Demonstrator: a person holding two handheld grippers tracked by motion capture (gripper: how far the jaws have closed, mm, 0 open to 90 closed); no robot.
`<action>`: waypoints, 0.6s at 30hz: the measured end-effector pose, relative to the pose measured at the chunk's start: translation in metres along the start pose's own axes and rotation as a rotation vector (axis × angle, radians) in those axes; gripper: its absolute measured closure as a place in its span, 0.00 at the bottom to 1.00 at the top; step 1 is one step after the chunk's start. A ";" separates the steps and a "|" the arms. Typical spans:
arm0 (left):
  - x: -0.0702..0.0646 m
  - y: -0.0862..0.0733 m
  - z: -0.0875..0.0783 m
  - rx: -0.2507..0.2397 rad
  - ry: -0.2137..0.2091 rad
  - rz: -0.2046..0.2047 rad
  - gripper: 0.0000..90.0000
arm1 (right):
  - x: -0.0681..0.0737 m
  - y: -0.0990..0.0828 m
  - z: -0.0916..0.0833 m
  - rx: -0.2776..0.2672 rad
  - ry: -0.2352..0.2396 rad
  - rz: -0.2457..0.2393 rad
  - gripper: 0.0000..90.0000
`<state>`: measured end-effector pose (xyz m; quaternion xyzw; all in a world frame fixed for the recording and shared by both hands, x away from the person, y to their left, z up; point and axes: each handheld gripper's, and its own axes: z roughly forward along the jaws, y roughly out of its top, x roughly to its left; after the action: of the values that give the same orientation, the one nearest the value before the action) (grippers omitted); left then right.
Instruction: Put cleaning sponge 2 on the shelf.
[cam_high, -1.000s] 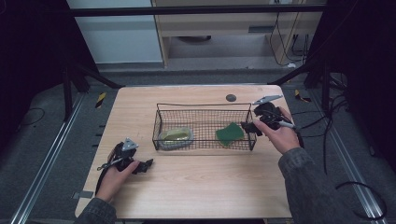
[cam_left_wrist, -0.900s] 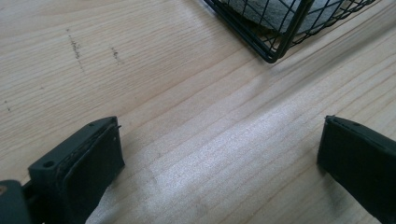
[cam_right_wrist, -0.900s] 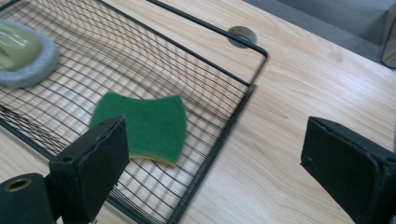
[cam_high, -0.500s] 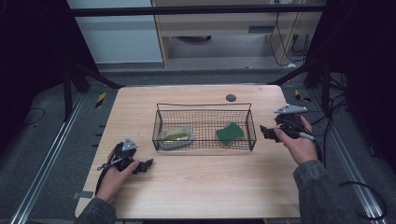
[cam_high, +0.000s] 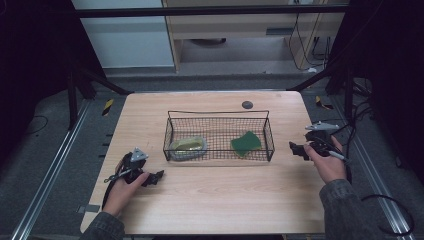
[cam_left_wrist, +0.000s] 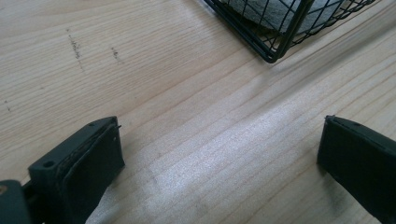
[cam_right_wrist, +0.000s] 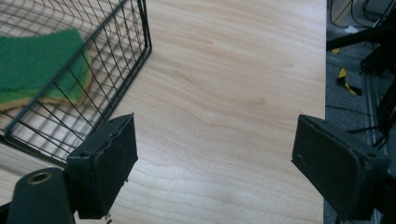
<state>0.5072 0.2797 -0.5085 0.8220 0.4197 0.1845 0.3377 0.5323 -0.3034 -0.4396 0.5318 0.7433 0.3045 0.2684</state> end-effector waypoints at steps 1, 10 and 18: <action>0.000 0.000 0.000 0.000 0.000 0.000 0.00 | -0.002 -0.002 0.001 0.003 0.002 0.002 0.16; 0.000 0.000 0.000 0.000 0.000 0.000 0.00 | -0.006 -0.019 0.020 0.055 0.009 0.040 0.14; 0.000 0.000 0.000 0.000 0.000 0.000 0.00 | -0.005 -0.022 0.039 0.085 0.004 0.103 0.11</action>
<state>0.5073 0.2797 -0.5085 0.8219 0.4199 0.1846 0.3377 0.5483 -0.3066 -0.4817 0.5795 0.7278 0.2873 0.2280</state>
